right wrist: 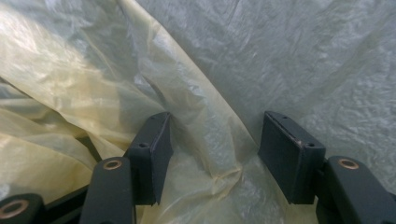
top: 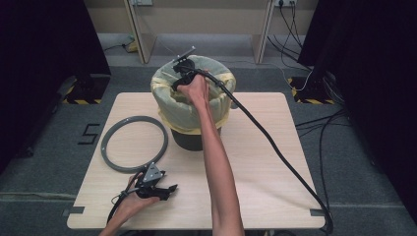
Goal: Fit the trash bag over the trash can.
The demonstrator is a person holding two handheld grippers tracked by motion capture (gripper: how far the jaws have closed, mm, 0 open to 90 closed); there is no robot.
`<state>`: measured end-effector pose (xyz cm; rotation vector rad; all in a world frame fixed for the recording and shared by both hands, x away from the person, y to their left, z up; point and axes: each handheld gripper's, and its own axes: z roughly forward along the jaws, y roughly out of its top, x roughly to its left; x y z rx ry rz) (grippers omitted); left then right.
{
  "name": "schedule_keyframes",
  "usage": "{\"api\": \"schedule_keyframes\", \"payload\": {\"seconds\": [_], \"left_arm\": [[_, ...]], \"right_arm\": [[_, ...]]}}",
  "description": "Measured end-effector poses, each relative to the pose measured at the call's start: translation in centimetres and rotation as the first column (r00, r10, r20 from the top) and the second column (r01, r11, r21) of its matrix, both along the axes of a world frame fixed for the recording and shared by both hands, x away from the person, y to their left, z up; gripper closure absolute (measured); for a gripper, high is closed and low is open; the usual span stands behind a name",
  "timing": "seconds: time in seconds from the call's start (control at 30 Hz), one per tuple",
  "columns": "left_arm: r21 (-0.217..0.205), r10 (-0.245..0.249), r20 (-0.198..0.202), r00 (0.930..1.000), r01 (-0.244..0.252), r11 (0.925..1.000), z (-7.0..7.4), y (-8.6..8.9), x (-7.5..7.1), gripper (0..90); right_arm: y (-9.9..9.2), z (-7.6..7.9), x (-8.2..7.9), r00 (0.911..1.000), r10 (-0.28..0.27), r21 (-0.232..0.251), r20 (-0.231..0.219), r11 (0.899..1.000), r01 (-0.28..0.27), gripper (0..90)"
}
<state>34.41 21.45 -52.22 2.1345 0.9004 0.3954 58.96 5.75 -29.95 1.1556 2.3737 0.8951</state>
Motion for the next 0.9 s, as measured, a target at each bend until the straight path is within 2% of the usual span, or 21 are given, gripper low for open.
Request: {"api": "schedule_keyframes", "payload": {"seconds": [0.1, 0.2, 0.3, 0.37, 0.53, 0.7, 0.9], "left_arm": [[0.0, 0.0, 0.002, 1.0, 0.0, 1.0, 0.0, 0.0, 0.0, 26.6], [0.0, 0.0, 0.001, 1.0, 0.0, 1.0, 0.0, 0.0, 0.0, 26.5], [-0.001, 0.0, 0.0, 1.0, 0.0, 1.0, 0.0, 0.0, 0.0, 26.5], [-0.001, -0.001, 0.0, 1.0, 0.001, 1.0, 0.0, 0.0, 0.0, 26.4], [-0.002, -0.001, 0.0, 1.0, 0.001, 1.0, 0.0, 0.0, 0.0, 26.4], [-0.003, -0.001, -0.001, 1.0, 0.001, 1.0, 0.0, 0.0, 0.0, 26.3], [-0.002, -0.003, -0.003, 1.0, 0.003, 1.0, 0.0, 0.0, 0.0, 26.3]], "right_arm": [[-0.4, 0.9, -0.3, 0.9997, -0.002, 0.044, 0.025, 0.999, 0.001, 42.6], [-1.3, 2.9, -1.1, 0.996, -0.018, 0.095, 0.087, 0.995, 0.01, 41.8], [-2.5, 4.2, -1.5, 0.9893, -0.071, 0.139, 0.128, 0.989, 0.053, 41.6], [-3.2, 4.4, -1.4, 0.9849, -0.109, 0.144, 0.135, 0.986, 0.089, 41.8], [-4.5, 3.8, -0.6, 0.9758, -0.195, 0.164, 0.1, 0.97, 0.177, 42.3], [-4.6, 2.7, 0.5, 0.9682, -0.242, 0.11, 0.065, 0.966, 0.234, 41.1], [-4.7, 0.7, 1.6, 0.9668, -0.255, 0.061, 0.019, 0.965, 0.253, 41.2]]}}
